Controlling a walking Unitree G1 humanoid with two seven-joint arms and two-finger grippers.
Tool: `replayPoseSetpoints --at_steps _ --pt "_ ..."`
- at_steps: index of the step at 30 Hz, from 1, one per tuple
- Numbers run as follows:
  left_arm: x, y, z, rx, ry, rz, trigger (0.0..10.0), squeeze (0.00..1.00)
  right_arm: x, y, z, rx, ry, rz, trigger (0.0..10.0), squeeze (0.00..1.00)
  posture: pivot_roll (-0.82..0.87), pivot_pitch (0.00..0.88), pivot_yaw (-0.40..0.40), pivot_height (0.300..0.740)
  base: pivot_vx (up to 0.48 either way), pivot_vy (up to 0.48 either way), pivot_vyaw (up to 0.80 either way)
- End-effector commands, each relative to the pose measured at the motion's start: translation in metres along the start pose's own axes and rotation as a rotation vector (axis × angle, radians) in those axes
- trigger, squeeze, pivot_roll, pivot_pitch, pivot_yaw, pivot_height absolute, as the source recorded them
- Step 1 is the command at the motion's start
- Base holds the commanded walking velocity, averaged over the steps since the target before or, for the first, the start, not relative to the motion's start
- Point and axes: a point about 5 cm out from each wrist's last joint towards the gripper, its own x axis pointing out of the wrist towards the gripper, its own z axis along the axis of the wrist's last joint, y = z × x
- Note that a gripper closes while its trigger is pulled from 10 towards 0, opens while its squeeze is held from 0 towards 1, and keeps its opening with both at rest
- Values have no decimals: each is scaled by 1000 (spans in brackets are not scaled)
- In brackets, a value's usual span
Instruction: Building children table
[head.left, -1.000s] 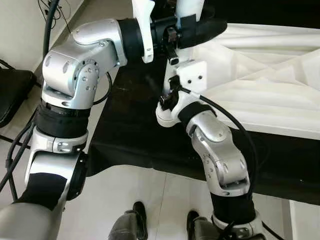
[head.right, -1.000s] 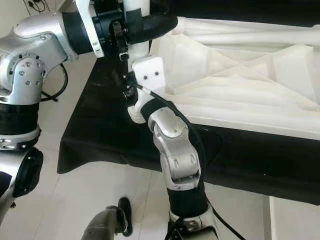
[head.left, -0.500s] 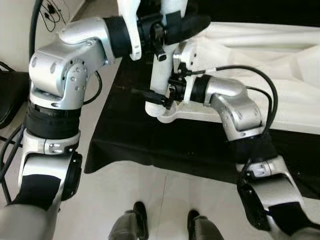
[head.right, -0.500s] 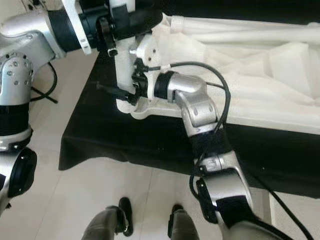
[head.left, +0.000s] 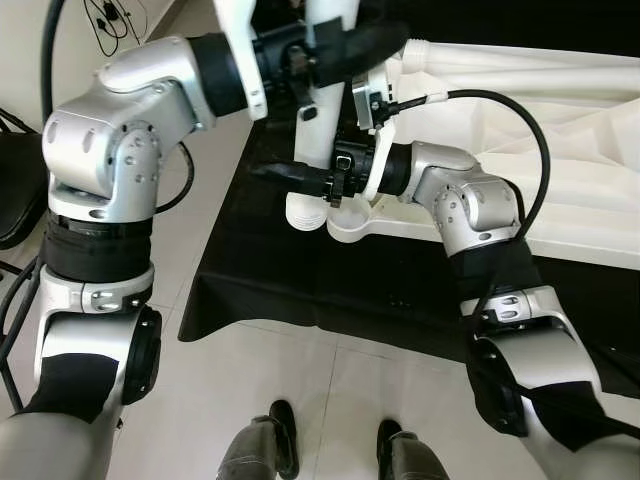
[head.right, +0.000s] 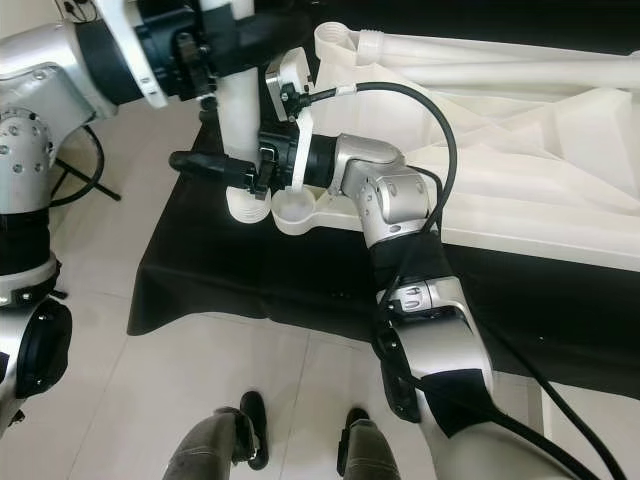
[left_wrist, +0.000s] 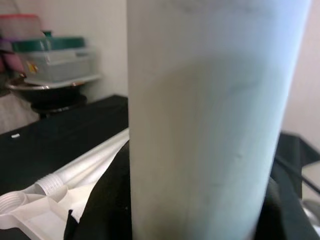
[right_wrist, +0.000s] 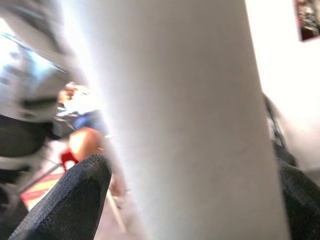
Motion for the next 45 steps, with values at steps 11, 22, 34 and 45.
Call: replayPoseSetpoints --at_steps 11,22,34,45 --pt "20 -28 7 -126 -173 -311 0 0 57 34 21 -170 -66 280 0 0 39 267 35 740 0 0 0" --pt "15 -12 6 -168 -117 -316 0 0 60 37 9 -466 156 232 0 0 46 208 52 740 0 0 0" --pt "28 -15 1 -170 -75 -364 0 0 57 28 2 -425 177 170 10000 1000 54 178 62 740 0 0 0" --pt "33 -16 0 -159 -64 -393 0 0 58 17 -11 -320 289 52 10000 0 52 174 62 740 0 0 0"
